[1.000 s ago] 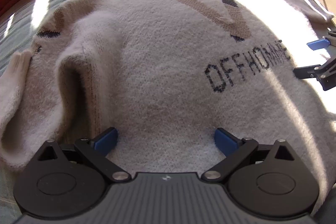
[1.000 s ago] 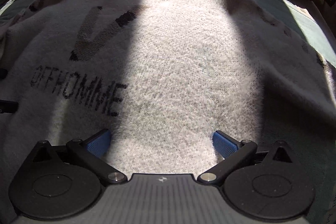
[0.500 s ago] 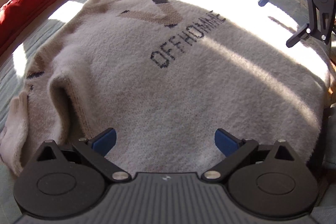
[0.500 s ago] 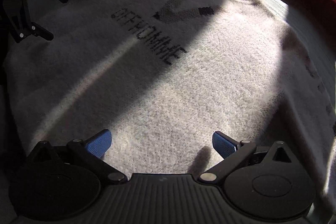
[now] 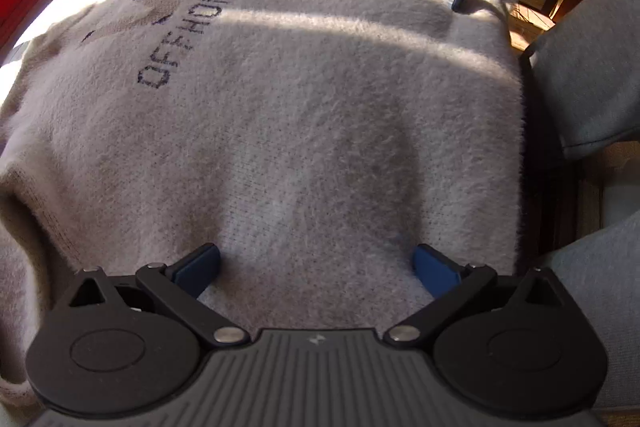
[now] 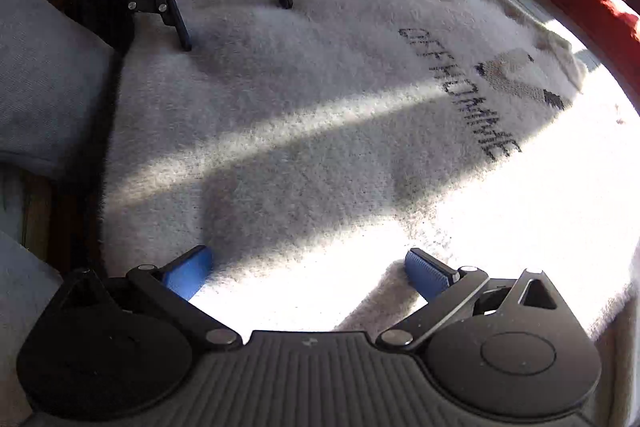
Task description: Fold clothes
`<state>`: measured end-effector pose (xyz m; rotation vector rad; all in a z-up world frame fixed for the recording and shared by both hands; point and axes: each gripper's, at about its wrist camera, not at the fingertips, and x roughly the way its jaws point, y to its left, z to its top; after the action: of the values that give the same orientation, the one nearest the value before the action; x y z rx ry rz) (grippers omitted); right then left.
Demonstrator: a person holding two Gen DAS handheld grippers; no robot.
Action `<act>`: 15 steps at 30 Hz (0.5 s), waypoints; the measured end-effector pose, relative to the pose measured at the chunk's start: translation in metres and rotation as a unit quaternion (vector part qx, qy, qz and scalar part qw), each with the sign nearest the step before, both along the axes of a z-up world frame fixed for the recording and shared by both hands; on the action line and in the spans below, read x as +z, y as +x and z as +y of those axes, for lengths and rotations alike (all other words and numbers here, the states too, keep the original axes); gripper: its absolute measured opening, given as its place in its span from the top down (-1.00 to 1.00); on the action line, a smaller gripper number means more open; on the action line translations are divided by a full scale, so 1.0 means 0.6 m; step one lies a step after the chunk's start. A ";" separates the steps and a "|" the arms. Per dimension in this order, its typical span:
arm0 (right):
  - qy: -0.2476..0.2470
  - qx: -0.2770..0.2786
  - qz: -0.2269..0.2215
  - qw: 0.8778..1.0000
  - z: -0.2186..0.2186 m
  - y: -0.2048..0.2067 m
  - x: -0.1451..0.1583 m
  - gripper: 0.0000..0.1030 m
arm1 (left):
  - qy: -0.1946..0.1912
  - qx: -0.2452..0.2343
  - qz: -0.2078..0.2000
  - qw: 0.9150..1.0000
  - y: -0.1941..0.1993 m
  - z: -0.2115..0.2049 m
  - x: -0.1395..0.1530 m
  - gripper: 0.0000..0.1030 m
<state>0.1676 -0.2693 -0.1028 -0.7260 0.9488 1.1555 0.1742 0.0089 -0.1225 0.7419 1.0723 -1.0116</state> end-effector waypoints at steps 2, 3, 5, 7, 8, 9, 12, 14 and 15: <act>-0.026 0.005 -0.002 1.000 -0.024 -0.008 0.000 -1.00 | 0.017 0.000 0.007 1.000 -0.005 0.019 0.001 -0.98; -0.039 0.007 -0.001 0.999 -0.033 -0.011 0.000 -1.00 | 0.025 -0.001 0.011 1.000 -0.005 0.023 0.005 -0.98; -0.064 0.010 0.003 0.998 -0.048 -0.015 0.000 -1.00 | 0.040 -0.004 0.015 0.999 -0.005 0.022 0.012 -0.98; -0.064 -0.004 0.007 0.998 -0.051 -0.002 -0.001 -1.00 | 0.055 -0.003 0.019 0.998 -0.002 0.010 0.023 -0.97; -0.060 -0.013 0.008 0.998 -0.050 0.007 -0.001 -1.00 | 0.046 -0.006 0.010 0.999 -0.001 0.002 0.033 -0.97; -0.056 -0.022 0.010 0.998 -0.049 0.016 -0.002 -1.00 | 0.037 -0.009 0.001 0.999 0.001 -0.007 0.043 -0.97; -0.044 -0.049 0.015 0.998 -0.047 0.042 -0.003 -1.00 | -0.003 -0.009 -0.045 0.999 0.026 -0.024 0.065 -0.97; -0.036 -0.067 0.018 0.997 -0.045 0.060 -0.004 -1.00 | -0.017 0.007 -0.059 0.998 0.062 -0.040 0.057 -0.97; -0.032 -0.076 0.020 0.996 -0.045 0.069 -0.004 -1.00 | -0.024 0.015 -0.067 0.997 0.080 -0.048 0.054 -0.97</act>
<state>0.2091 -0.2962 -0.1054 -0.6719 1.0601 1.0121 0.2225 -0.0198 -0.0903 0.7430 0.9387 -0.9462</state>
